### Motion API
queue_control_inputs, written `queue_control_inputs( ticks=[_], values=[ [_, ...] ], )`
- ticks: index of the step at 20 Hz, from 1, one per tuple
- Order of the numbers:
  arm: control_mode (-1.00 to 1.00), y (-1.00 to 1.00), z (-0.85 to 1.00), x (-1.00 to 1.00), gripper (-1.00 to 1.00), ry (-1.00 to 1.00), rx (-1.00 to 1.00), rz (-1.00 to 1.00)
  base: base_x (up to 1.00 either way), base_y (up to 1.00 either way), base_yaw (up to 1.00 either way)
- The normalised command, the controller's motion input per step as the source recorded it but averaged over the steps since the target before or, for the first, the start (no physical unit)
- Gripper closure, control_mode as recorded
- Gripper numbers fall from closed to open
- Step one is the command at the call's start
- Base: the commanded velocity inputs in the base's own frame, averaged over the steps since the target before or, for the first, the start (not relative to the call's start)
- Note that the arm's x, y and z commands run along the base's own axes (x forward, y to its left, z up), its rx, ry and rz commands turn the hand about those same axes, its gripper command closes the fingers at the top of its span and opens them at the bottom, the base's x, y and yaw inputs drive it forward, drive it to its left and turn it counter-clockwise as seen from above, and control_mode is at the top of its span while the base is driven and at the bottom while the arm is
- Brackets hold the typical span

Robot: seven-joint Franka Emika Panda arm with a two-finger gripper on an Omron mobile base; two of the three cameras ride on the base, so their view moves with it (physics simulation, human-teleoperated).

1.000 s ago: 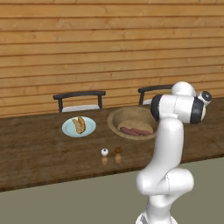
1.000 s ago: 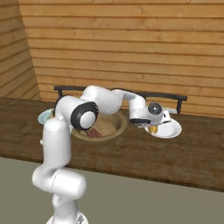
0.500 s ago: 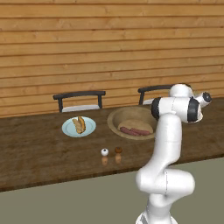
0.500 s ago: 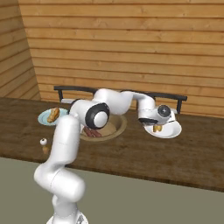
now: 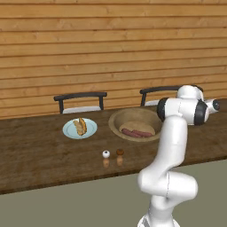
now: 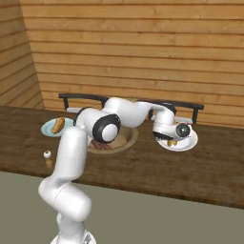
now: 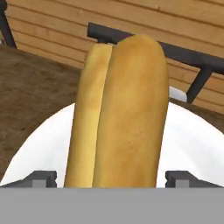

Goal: Place one bun and one sausage from the bowl on each plate.

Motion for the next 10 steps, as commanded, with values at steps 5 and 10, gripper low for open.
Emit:
queue_control_inputs(
  ticks=[5,10],
  values=[
    [-1.00,0.05,0.01,0.64,-1.00,0.00,0.02,0.00,0.00,0.00,0.00],
    [-1.00,-0.17,0.56,-0.18,-1.00,-0.27,0.16,0.00,0.00,0.00,0.00]
  ],
)
